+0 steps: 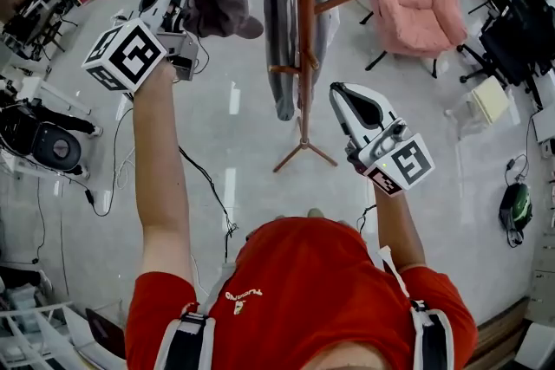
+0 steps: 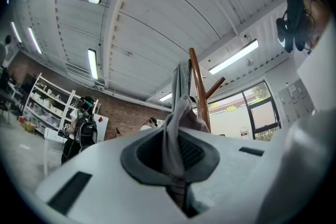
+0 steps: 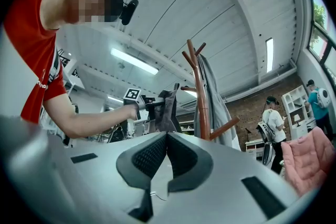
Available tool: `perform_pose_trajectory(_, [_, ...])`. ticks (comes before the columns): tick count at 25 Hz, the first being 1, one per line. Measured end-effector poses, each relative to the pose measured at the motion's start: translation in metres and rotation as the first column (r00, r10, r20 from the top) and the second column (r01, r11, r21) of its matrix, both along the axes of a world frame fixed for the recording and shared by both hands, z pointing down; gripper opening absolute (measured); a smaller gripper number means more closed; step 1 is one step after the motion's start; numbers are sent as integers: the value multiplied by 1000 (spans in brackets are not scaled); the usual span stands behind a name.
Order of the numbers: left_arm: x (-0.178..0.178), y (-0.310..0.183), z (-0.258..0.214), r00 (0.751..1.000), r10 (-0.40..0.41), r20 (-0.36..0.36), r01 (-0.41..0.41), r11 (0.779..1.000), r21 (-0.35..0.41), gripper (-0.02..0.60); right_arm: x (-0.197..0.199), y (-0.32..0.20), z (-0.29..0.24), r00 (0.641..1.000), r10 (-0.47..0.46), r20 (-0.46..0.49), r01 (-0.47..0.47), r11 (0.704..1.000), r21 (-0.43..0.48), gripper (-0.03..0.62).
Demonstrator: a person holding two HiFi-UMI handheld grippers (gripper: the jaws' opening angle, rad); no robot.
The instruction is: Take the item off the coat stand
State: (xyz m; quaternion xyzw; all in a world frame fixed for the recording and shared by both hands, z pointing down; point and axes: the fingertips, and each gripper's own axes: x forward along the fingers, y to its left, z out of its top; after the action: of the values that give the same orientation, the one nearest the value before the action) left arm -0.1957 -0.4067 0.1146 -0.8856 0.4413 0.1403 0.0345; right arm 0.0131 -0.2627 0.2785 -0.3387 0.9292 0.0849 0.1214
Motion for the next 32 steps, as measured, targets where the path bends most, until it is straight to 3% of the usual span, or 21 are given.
perform_pose_trajectory(10, [-4,65,55,1000,-3,-25,2,1000,-19,23,-5,-4,-9,1000,-22,8,22,1000,19,20])
perform_pose_trajectory(18, [17,111,118,998,19,-54,-24,997,-77,23,-5,-5,-17,1000,-18,19,18,999,36,20])
perform_pose_trajectory(32, [28,128,155,996,42,-73,-50,993,-103,23,-6,-1,-10,1000,18,15,-19,998,61,20])
